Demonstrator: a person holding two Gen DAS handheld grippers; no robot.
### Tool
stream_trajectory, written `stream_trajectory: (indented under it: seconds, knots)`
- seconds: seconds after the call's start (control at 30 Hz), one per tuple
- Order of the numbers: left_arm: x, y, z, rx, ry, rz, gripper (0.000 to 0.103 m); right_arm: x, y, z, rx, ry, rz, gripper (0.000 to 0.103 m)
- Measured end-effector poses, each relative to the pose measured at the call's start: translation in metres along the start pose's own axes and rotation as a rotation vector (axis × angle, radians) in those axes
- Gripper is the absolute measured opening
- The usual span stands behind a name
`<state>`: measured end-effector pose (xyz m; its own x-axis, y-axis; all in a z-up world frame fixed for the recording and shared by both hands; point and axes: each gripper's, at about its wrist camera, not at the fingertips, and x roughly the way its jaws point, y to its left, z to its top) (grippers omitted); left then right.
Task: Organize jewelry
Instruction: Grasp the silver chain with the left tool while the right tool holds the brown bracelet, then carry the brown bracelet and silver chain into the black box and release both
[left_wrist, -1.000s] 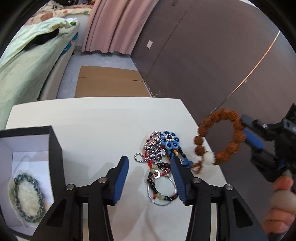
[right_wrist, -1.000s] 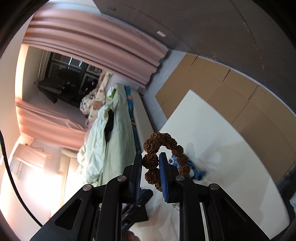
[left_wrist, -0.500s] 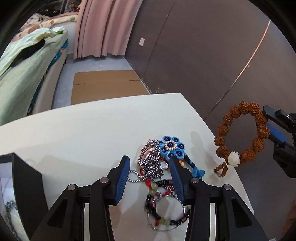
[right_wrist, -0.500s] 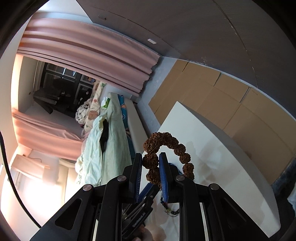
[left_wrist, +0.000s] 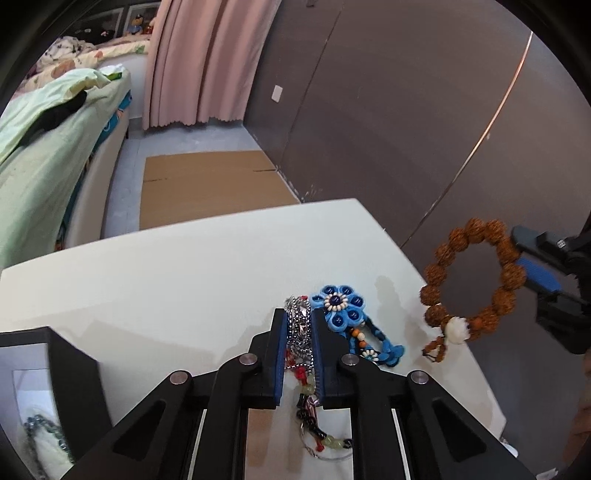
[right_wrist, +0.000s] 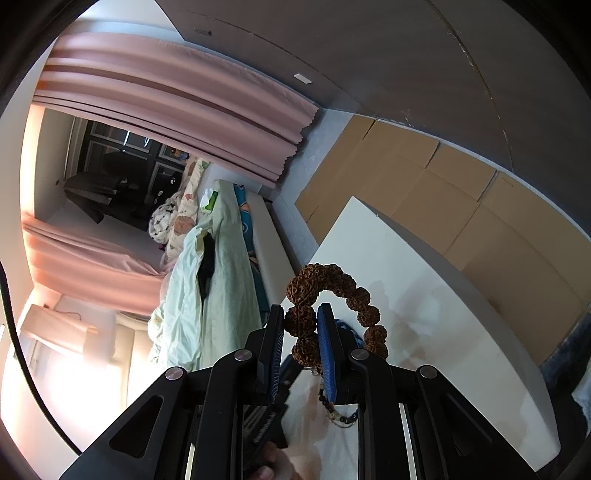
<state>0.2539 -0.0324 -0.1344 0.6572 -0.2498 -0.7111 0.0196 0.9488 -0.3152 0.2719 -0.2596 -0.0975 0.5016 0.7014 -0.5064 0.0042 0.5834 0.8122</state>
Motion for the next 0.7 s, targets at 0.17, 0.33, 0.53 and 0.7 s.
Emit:
stream_trajectory:
  seconds: [0.17,0.33,0.53,0.7]
  knots:
    - [-0.026,0.001,0.008,-0.029,-0.049,-0.036,0.013,-0.002,0.004,-0.004,-0.010,-0.001,0.011,0.020]
    - [-0.060,-0.005,0.016,-0.040,-0.111,-0.070,0.013,-0.003,0.010,-0.010,-0.030,0.002,0.029,0.020]
    - [-0.095,-0.009,0.023,-0.050,-0.159,-0.102,0.013,-0.003,0.020,-0.012,-0.050,0.004,0.072,0.020]
    - [-0.122,-0.002,0.030,-0.075,-0.187,-0.099,0.012,-0.002,0.036,-0.019,-0.087,0.006,0.126,0.020]
